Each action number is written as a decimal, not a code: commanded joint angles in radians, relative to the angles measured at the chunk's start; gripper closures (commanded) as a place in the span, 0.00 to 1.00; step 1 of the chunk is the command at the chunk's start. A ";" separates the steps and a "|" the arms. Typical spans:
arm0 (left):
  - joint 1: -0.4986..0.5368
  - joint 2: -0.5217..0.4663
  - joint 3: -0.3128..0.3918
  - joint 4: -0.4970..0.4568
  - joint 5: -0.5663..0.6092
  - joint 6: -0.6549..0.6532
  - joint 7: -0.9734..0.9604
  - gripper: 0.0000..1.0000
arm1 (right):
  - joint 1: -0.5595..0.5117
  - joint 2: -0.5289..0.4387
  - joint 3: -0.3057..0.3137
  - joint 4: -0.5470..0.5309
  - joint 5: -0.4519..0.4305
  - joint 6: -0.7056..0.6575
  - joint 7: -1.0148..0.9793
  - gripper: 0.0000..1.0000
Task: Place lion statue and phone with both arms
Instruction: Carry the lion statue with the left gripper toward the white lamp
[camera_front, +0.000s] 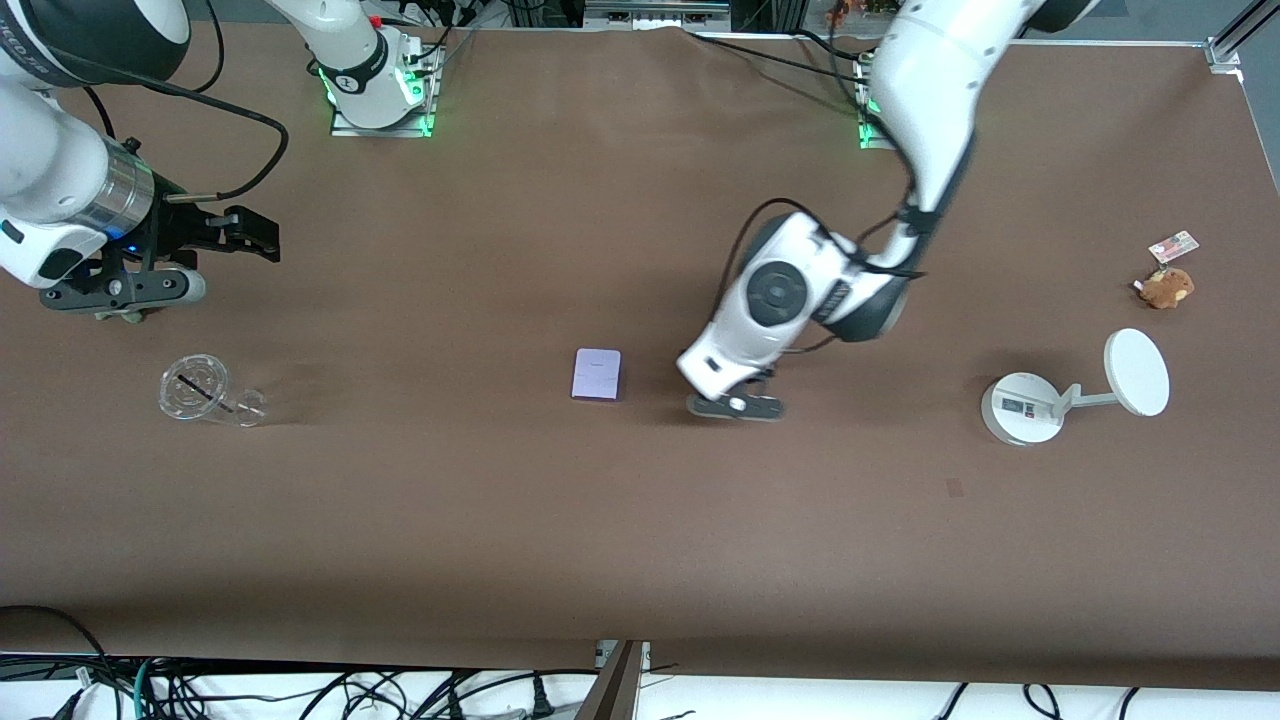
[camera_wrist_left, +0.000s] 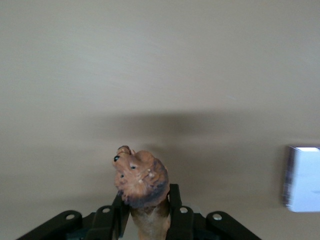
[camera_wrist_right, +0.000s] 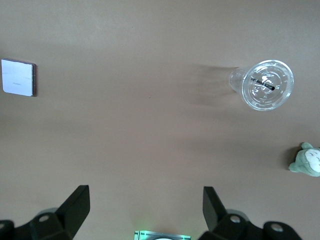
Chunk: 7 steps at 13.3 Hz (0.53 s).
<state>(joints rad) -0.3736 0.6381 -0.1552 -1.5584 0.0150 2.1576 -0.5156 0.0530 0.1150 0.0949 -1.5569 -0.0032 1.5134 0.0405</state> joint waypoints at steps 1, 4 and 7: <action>0.097 -0.073 -0.010 -0.023 0.116 -0.119 0.046 0.90 | 0.011 0.000 0.002 0.005 0.000 -0.010 0.030 0.00; 0.226 -0.074 -0.015 -0.028 0.177 -0.145 0.219 0.90 | 0.034 0.000 0.002 0.006 0.008 -0.007 0.104 0.00; 0.335 -0.069 -0.020 -0.096 0.177 -0.078 0.333 0.88 | 0.062 0.014 0.002 0.008 0.020 0.004 0.134 0.00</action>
<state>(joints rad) -0.0984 0.5771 -0.1539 -1.5943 0.1699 2.0288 -0.2406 0.0951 0.1164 0.0964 -1.5570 -0.0008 1.5147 0.1331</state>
